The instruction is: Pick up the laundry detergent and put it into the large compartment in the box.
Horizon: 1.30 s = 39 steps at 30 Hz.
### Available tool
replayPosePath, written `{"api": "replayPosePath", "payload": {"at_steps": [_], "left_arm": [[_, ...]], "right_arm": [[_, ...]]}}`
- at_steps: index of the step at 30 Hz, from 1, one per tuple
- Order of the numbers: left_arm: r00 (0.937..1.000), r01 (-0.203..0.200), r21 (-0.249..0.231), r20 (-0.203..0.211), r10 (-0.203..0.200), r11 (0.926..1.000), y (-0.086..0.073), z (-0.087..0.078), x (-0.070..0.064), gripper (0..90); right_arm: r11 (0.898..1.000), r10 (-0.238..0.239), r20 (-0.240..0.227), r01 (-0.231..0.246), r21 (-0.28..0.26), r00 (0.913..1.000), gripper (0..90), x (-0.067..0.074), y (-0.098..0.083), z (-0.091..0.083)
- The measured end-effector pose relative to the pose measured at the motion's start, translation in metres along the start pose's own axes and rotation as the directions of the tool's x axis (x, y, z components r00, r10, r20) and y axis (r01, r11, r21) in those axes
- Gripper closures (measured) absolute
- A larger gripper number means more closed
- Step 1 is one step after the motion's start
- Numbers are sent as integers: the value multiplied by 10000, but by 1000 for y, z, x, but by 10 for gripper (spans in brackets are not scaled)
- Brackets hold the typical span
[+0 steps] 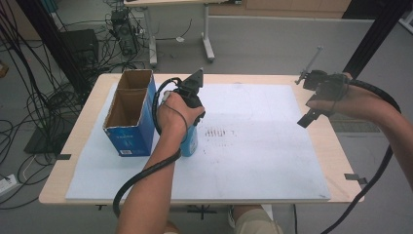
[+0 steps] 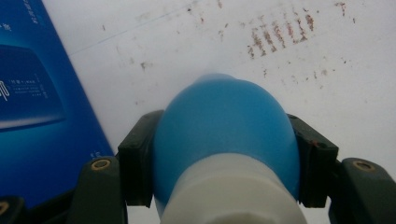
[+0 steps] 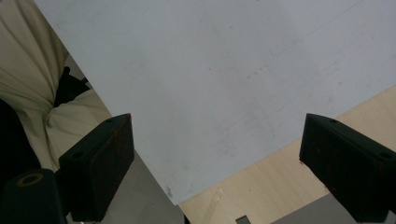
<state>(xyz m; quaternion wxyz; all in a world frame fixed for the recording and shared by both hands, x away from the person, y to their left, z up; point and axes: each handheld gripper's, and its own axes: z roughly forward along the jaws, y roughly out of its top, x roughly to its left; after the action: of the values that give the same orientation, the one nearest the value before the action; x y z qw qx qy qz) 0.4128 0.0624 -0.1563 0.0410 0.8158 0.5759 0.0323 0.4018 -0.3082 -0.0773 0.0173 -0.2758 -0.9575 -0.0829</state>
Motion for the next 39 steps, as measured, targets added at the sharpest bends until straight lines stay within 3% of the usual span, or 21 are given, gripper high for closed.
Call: {"api": "replayPosePath", "payload": {"at_steps": [39], "left_arm": [[9999,17,58,149,-18,10000,2,0,5,379]], "right_arm": [[10000,-10,29,10,-27,10000,101,0,1,2]]}}
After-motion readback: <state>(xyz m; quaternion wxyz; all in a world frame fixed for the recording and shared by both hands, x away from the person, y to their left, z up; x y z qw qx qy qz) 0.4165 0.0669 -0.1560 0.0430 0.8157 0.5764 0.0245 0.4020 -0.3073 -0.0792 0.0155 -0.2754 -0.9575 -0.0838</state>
